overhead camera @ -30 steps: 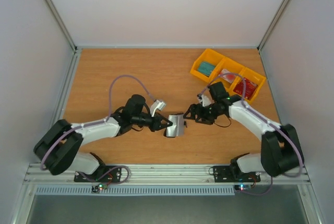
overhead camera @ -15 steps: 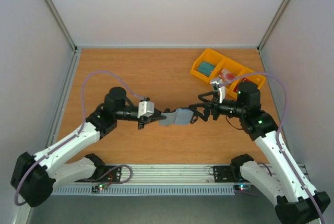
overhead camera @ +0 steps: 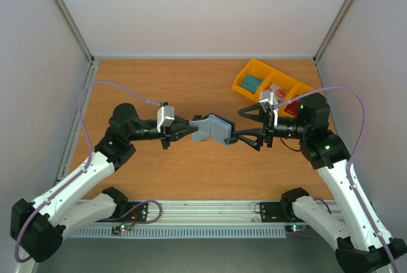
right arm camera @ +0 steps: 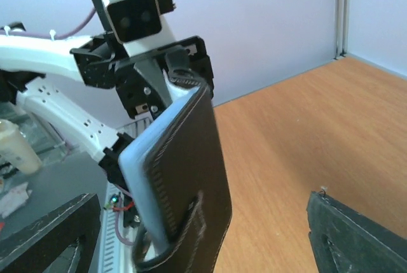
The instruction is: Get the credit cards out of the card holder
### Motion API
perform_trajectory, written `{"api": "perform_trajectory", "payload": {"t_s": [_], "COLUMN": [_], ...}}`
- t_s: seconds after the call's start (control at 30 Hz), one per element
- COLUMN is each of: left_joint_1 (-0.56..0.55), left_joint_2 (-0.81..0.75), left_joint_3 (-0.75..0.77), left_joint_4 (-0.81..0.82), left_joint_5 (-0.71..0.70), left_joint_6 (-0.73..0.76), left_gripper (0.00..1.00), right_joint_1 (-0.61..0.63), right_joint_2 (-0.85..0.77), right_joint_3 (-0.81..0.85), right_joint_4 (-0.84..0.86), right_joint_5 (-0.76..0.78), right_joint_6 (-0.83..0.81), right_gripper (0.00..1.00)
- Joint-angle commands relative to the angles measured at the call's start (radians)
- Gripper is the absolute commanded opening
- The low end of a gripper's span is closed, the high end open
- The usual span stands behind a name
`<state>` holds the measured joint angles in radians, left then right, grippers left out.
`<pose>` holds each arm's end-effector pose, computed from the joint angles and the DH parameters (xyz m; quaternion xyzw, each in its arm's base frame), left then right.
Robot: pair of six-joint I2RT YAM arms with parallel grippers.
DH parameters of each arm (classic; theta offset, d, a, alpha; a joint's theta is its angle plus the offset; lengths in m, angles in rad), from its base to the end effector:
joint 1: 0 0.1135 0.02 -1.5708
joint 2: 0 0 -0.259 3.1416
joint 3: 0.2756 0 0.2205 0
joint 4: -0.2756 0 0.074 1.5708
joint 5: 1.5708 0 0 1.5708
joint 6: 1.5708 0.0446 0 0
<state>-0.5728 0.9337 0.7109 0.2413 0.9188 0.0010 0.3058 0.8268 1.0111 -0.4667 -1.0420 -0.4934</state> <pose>0.1381 -0.1312 0.3352 0.4812 0.5127 -0.4784 0.5261 0.1170 0.0773 0.3750 -0.5452 0.5226 0.3475 0.5559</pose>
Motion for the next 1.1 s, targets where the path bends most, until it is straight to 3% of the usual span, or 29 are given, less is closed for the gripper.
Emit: {"api": "perform_trajectory", "payload": {"t_s": [0.0,0.13,0.27,0.4,0.8,1.07], "left_joint_1": [0.004,0.002,0.002,0.003,0.002,0.001], "left_joint_2": [-0.004,0.001,0.007,0.007,-0.027,-0.032], "left_joint_3": [0.022,0.024,0.018,0.018,-0.003,-0.007], "left_joint_4": [0.152,0.165,0.168,0.179,0.173,0.181], "left_joint_5": [-0.031,-0.010,-0.014,-0.002,0.057,0.067], "left_joint_6": [-0.162,-0.130,-0.137,-0.135,-0.041,-0.046], "left_gripper": [0.00,0.00,0.00,0.00,0.00,0.00], "right_joint_1": [0.014,0.017,0.045,0.047,0.038,0.038], "right_joint_2": [-0.021,0.025,0.035,0.023,0.070,0.107], "right_joint_3": [0.018,0.030,0.029,0.040,0.170,0.190], "right_joint_4": [-0.102,-0.136,-0.118,-0.122,-0.295,-0.280], "right_joint_5": [0.062,0.079,0.099,0.096,0.191,0.185], "right_joint_6": [-0.115,-0.119,-0.122,-0.146,-0.288,-0.273], "right_gripper": [0.85,0.68,0.66,0.57,0.66,0.51]}}
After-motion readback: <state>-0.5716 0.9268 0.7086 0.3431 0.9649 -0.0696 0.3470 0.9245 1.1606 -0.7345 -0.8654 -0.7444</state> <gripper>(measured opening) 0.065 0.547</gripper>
